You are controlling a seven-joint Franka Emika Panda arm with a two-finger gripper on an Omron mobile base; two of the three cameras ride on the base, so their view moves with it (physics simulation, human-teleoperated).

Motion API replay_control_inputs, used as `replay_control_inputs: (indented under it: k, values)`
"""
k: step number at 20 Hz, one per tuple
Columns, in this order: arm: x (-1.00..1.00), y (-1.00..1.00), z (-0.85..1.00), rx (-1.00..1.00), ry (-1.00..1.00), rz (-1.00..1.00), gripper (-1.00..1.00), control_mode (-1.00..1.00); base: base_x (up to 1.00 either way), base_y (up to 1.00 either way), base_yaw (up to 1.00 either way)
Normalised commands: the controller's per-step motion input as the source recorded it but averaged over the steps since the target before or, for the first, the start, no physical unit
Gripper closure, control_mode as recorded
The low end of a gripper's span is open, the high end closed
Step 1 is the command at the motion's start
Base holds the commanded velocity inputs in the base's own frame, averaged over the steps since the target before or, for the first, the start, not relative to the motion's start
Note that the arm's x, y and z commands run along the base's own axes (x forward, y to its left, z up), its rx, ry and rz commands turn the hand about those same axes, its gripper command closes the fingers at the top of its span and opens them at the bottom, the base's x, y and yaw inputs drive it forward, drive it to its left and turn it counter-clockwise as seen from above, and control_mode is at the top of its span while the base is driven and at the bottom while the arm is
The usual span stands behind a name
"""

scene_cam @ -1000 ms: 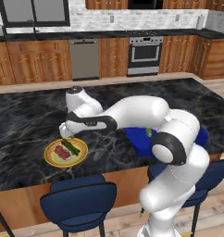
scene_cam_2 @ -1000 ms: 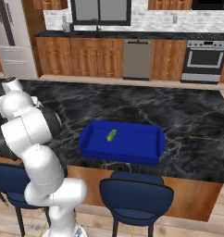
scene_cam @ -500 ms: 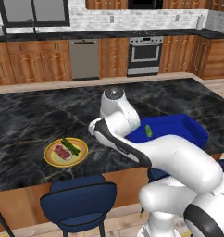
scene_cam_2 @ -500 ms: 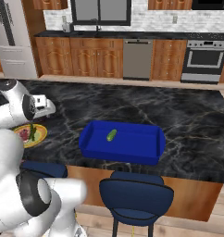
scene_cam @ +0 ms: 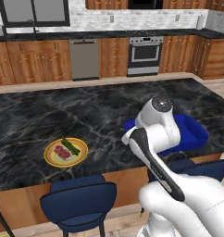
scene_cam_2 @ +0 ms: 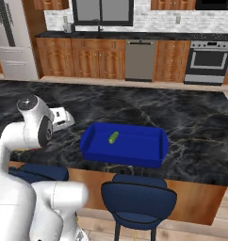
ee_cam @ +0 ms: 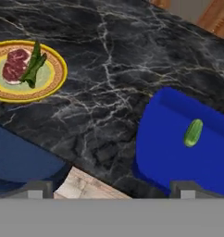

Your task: Create a steak meal by picking up the steak and asparagus from the tray and placing them on the plate. Leave the cucumber on the tray.

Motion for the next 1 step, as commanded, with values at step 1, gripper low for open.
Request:
replay_control_inputs:
  k: [1]
  values:
    - [-0.29, -0.86, -0.01, -0.02, 0.0, 0.07, -1.0, -1.0, 0.0, 0.0, 0.0]
